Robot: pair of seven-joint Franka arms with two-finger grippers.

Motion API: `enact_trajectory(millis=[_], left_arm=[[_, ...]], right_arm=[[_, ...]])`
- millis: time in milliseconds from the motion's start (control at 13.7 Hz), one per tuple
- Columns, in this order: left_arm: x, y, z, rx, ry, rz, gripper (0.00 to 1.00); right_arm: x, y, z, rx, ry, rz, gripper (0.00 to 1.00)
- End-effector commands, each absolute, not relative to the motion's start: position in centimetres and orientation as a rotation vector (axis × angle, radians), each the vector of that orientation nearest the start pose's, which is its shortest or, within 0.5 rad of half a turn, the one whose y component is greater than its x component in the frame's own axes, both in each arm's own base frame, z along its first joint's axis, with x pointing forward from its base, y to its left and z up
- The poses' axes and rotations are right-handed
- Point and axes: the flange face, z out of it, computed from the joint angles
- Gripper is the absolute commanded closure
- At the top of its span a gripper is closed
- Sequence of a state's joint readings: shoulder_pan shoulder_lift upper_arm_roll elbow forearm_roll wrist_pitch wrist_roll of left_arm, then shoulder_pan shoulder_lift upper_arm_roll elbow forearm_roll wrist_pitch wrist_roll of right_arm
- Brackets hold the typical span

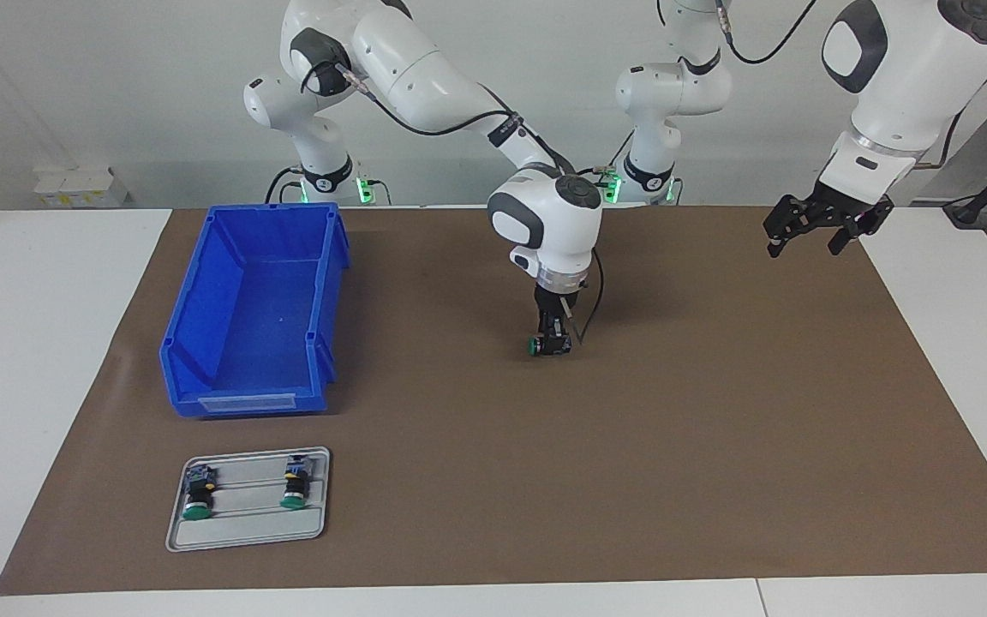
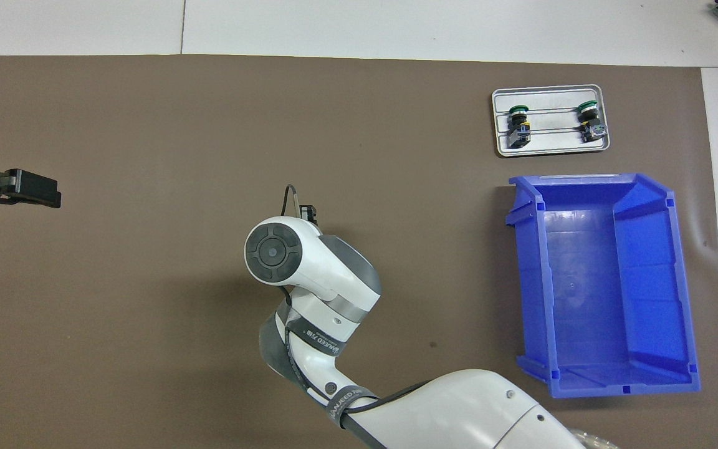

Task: Place and press button with both arms
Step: 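Lower the green button onto the table and open the right gripper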

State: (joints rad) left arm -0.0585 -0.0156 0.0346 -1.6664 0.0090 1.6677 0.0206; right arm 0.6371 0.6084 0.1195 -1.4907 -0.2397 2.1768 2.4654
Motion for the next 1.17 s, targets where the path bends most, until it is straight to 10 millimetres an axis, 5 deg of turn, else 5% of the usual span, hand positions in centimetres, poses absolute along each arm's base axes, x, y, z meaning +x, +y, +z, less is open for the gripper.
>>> enact_trajectory(millis=[0, 511, 877, 1096], left_arm=[[54.7, -0.9, 59.8, -3.121, 0.053, -0.024, 0.0], [54.9, -1.7, 60.2, -3.121, 0.065, -0.043, 0.0], [54.8, -9.3, 60.4, -3.108, 0.312, -0.138, 0.0], [53.8, -13.9, 60.1, -3.087, 0.689, -0.14, 0.0]], right_arm=[[55.4, 44.3, 37.5, -2.041, 2.192, -0.193, 0.04], [57.9, 33.2, 46.3, -2.351, 1.901, -0.271, 0.03], [57.8, 25.0, 51.1, -2.588, 1.631, -0.252, 0.03], [56.0, 19.4, 54.3, -2.718, 1.41, -0.195, 0.02]])
